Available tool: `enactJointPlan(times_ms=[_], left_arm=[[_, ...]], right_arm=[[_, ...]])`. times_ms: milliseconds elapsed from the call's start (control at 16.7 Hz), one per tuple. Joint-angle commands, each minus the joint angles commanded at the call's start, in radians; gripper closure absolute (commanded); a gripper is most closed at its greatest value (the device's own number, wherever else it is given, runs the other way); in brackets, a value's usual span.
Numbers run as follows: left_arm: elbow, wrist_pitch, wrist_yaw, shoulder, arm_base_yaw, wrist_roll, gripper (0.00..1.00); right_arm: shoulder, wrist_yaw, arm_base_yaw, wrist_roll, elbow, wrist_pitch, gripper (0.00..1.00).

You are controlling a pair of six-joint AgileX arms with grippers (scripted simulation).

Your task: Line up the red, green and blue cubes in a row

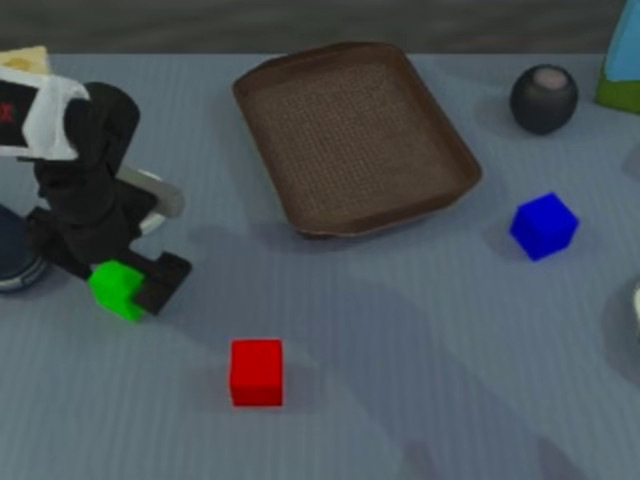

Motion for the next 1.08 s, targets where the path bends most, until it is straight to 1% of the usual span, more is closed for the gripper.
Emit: enactJointPlan(times_ms=[120,900,960,1080], left_arm=[[0.0,0.0,0.0,0.0,0.0,0.0,0.0],[0.0,0.0,0.0,0.0,0.0,0.0,0.98],[0.0,0.0,0.0,0.0,0.0,0.0,1.0],[0.0,0.0,0.0,0.0,0.0,0.0,1.0]], right_arm=[[0.0,0.0,0.0,0.0,0.0,0.0,0.0],[0.0,0.0,0.0,0.0,0.0,0.0,0.0],[0.0,0.0,0.0,0.0,0.0,0.0,0.0],[0.0,0.0,0.0,0.0,0.0,0.0,0.0]])
